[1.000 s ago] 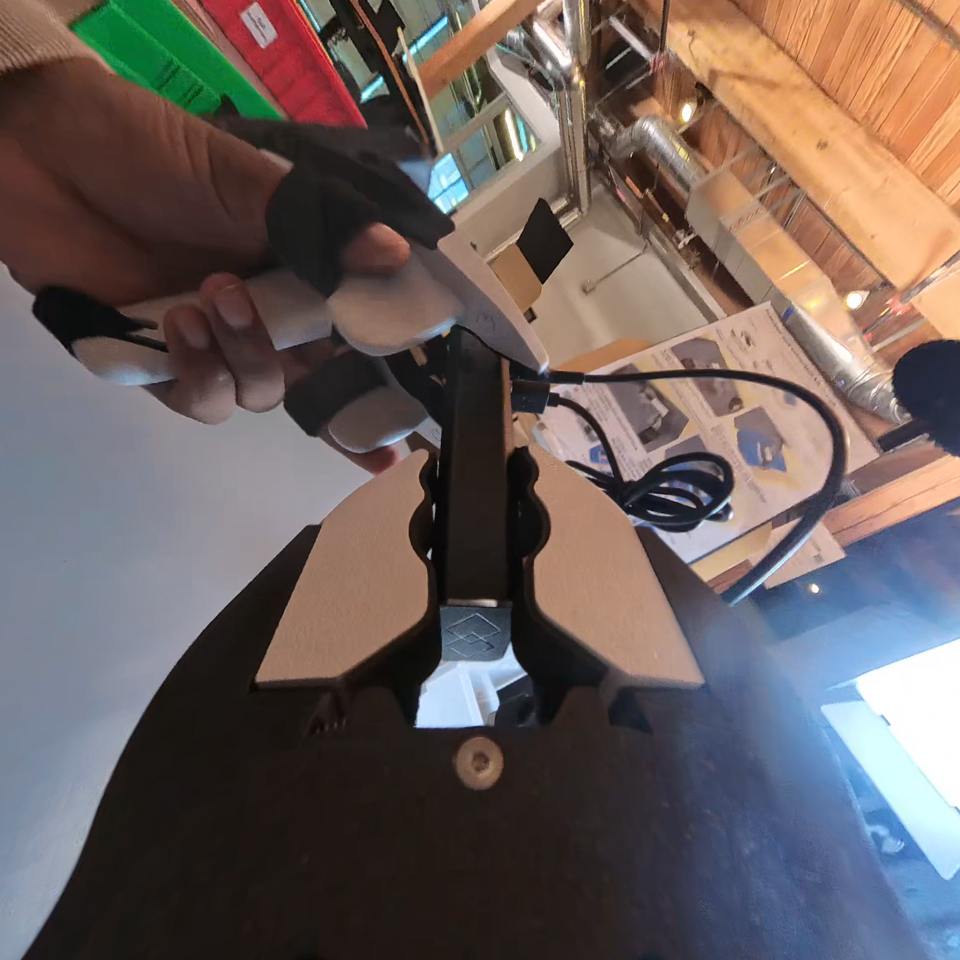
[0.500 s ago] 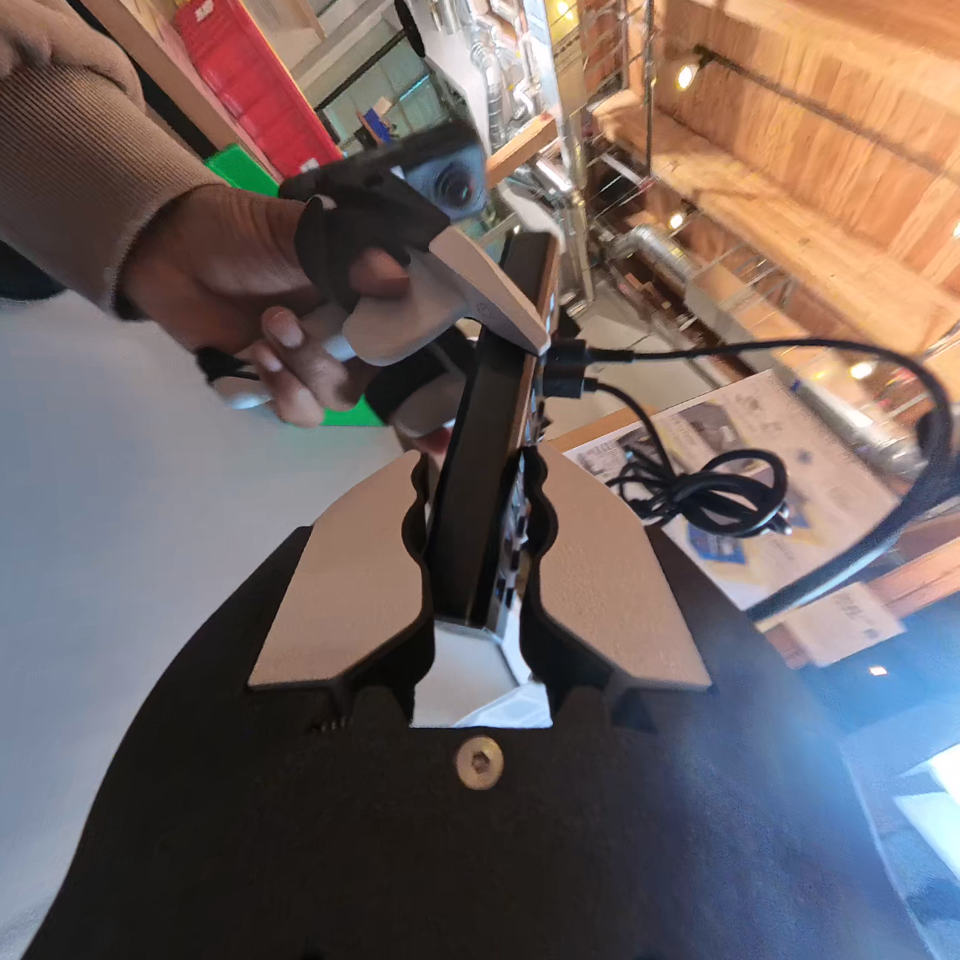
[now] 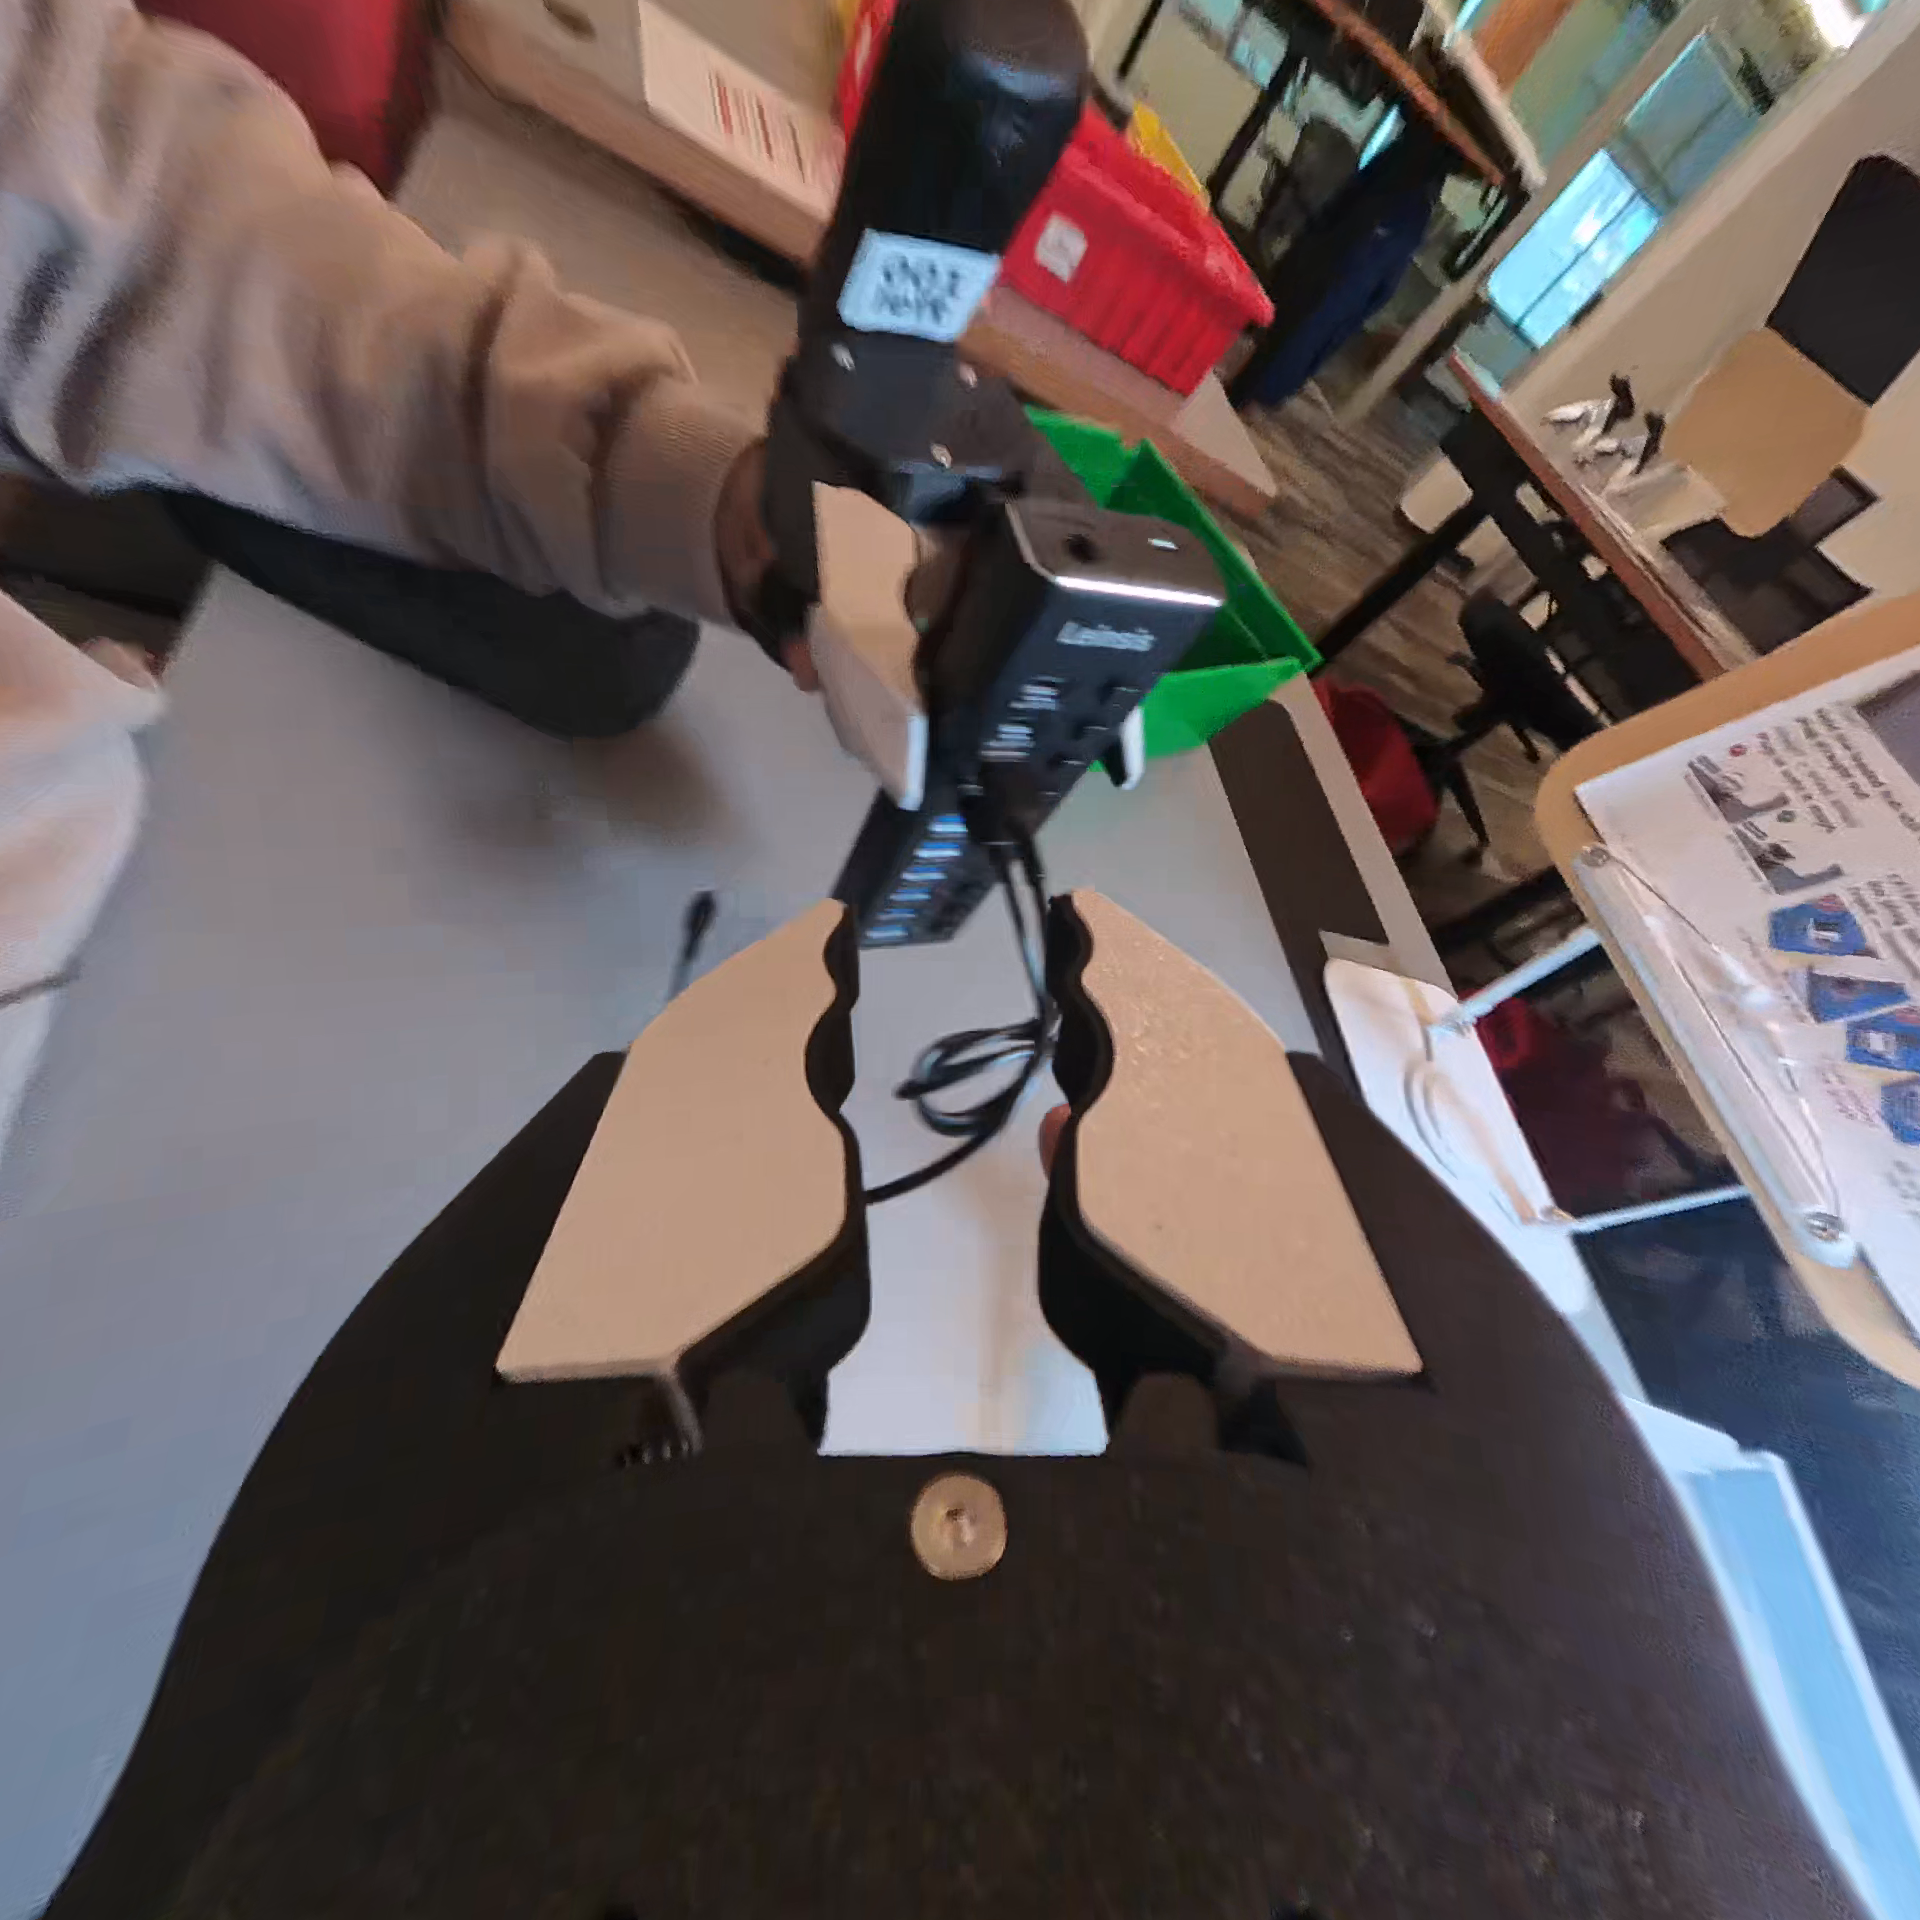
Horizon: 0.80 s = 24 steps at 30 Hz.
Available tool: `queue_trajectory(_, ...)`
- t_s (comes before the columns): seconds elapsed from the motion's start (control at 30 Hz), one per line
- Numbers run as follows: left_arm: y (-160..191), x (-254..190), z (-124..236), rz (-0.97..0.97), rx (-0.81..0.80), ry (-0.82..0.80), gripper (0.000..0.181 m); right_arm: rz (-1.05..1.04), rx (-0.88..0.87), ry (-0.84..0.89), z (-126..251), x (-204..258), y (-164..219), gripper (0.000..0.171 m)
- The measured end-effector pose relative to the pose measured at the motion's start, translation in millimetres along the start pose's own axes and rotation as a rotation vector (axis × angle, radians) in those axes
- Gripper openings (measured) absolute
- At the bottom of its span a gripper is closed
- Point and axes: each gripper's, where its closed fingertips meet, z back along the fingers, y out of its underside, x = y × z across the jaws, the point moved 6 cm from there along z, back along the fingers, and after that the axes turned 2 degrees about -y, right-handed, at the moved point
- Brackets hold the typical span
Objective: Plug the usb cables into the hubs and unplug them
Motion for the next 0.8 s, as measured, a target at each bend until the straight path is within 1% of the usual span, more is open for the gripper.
queue_trajectory(0.07,1,-9,-5,-0.046,0.028,0.027,0.061,0.017,0.078,-0.035,-14,-6,3,0.04)
queue_trajectory(0.2,4,-28,-12,-0.148,0.075,0.07,0.061,0.035,0.141,-0.165,-52,4,9,0.04)
queue_trajectory(0.23,4,-31,-13,-0.166,0.08,0.082,0.061,0.048,0.156,-0.173,-57,6,12,0.038)
queue_trajectory(0.27,4,-34,-13,-0.185,0.087,0.092,0.061,0.063,0.155,-0.165,-60,7,13,0.029)
queue_trajectory(0.3,4,-35,-13,-0.202,0.095,0.093,0.062,0.07,0.145,-0.165,-60,9,14,0.027)
queue_trajectory(0.33,4,-35,-12,-0.22,0.101,0.089,0.061,0.064,0.121,-0.185,-59,12,14,0.016)
queue_trajectory(0.4,3,-37,-11,-0.247,0.115,0.099,0.062,0.068,0.097,-0.179,-59,15,14,0.016)
queue_trajectory(0.63,-1,-38,-10,-0.343,0.166,0.065,0.062,0.121,0.099,-0.14,-58,15,14,0.016)
queue_trajectory(0.8,1,-43,-14,-0.36,0.206,0.097,0.061,0.151,0.128,-0.169,-55,21,19,0.016)
